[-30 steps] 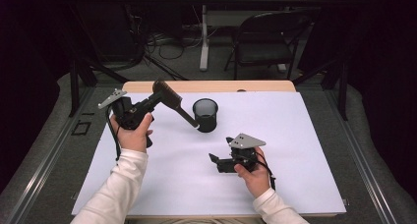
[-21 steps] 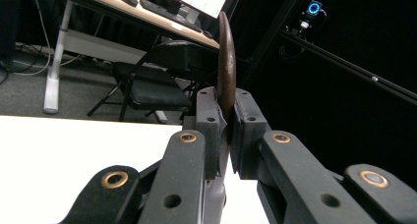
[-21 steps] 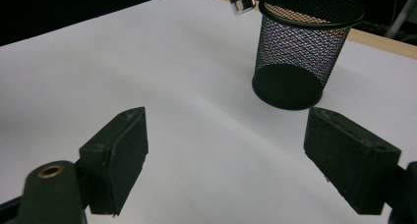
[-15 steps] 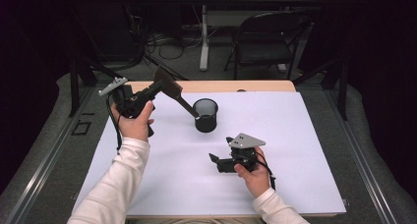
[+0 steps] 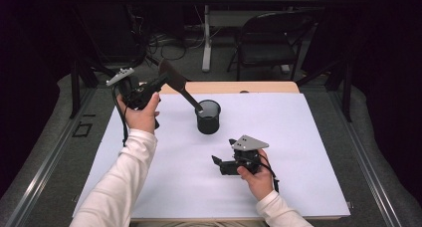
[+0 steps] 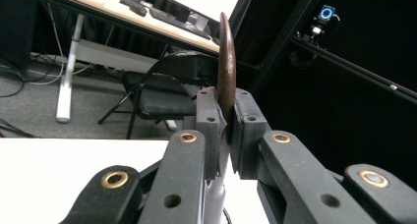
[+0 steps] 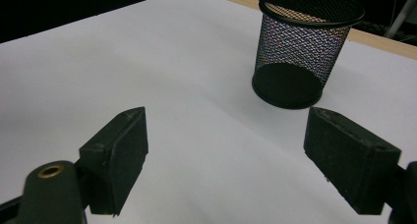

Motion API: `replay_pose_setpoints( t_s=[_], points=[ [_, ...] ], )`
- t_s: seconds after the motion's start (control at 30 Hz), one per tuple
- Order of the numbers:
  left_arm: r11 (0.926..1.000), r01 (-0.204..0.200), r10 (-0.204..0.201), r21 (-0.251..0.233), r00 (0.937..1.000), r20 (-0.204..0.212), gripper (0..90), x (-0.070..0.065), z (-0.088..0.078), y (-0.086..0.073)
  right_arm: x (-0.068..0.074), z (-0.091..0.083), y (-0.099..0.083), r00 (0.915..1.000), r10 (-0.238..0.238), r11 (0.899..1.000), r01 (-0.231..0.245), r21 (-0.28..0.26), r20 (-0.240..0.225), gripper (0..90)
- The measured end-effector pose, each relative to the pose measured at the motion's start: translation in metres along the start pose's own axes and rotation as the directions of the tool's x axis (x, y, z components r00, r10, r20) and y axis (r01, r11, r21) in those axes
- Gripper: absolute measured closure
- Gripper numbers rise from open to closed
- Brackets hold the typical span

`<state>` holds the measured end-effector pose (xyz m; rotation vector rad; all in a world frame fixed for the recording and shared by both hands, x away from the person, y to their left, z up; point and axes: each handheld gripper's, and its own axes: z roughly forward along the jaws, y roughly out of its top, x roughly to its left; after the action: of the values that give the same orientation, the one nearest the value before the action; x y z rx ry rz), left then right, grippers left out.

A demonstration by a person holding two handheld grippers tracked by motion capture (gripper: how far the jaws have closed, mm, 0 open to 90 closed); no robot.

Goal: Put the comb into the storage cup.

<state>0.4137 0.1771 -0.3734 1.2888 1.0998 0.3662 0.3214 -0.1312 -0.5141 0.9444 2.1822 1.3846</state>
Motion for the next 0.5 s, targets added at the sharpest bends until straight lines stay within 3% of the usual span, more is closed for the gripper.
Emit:
replay_pose_setpoints(
  t_s=[0.5],
  points=[
    [1.0,-0.005,0.005,0.005,0.9992,-0.04,84.1,-0.001,0.018,-0.001,0.0,0.001,0.0,1.0,-0.007,1.0,0.007,0.005,-0.002,16.8]
  ],
)
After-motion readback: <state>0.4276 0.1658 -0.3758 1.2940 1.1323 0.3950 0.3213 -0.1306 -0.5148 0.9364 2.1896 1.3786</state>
